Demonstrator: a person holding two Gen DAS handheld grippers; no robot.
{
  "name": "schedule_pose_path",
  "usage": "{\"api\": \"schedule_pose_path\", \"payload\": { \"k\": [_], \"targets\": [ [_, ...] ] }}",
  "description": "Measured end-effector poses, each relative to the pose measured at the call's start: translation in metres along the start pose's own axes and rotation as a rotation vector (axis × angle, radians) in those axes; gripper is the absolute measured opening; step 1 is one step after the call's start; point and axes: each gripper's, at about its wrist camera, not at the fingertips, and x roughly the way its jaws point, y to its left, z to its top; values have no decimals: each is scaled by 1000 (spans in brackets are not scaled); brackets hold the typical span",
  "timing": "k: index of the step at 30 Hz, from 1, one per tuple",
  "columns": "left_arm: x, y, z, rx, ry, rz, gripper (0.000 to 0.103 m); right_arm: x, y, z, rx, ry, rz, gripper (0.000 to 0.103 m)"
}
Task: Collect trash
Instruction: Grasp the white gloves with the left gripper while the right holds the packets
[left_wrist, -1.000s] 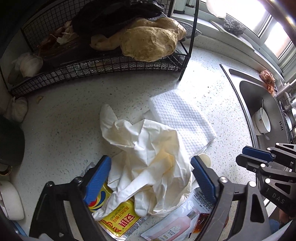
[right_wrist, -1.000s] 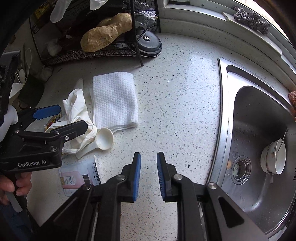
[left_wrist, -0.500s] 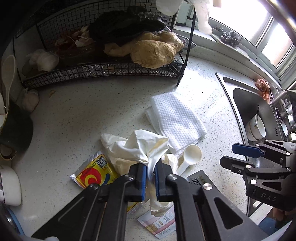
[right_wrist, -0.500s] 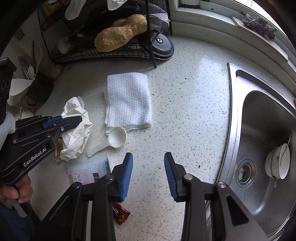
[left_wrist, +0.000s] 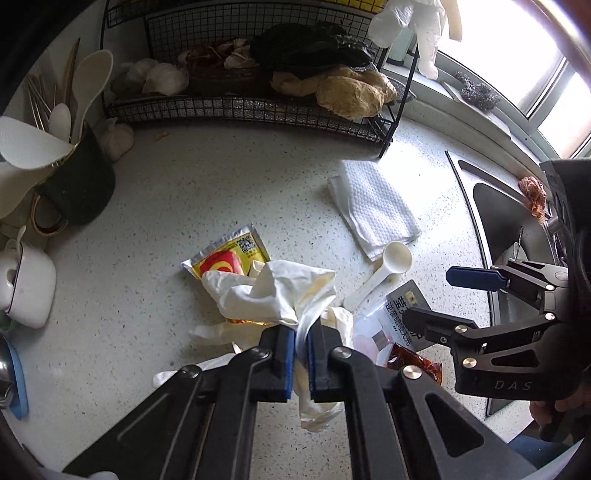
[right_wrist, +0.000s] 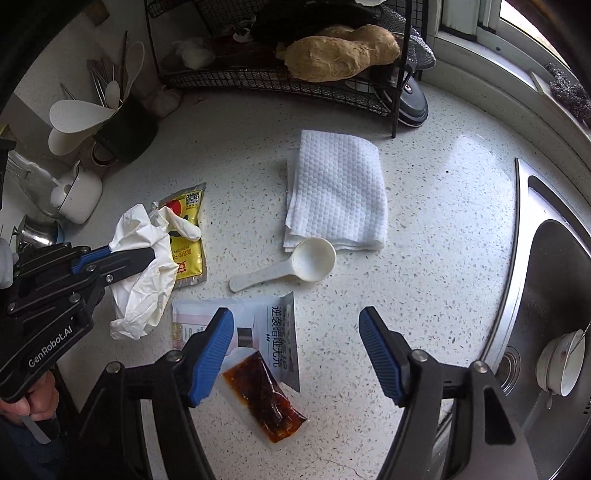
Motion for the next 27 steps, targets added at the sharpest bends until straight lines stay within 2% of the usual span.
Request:
{"api": "schedule_pose_path", "payload": {
  "k": [4,5,6,8,9,10,11,13,16,18,22,27],
  "targets": [
    [7,1,-11,-14,29,-1,4,20,3,2,-10,43,21,67],
    [10,-1,-12,-13,36,3,4,26,3,3,-8,51,20,64],
    [12,-3,-14,-12,43,8,4,31,3,3,-7,61,17,55],
    [15,-6,-16,-11,47,3,4,35,1,2,-10,54,11,46],
    [15,-5,-17,-11,48,1,4,38,2,3,-12,55,11,35],
    [15,-6,-18,-11,50,2,4,39,3,4,-23,50,5,15],
    [16,-6,-19,-10,50,4,4,41,4,5,-29,59,4,7],
    [19,-10,-19,-12,48,1,4,43,6,5,-34,57,31,2],
    [14,-11,-24,-17,36,4,4,37,8,0,-33,36,55,1],
    [3,-8,-30,-24,18,2,4,24,11,-5,-41,-12,65,1],
    [-22,-17,-32,-27,-31,8,4,-16,16,-8,-67,-124,59,1],
    [-60,-41,-38,2,-106,13,4,-66,18,-18,-82,-221,48,1]
  ]
}}
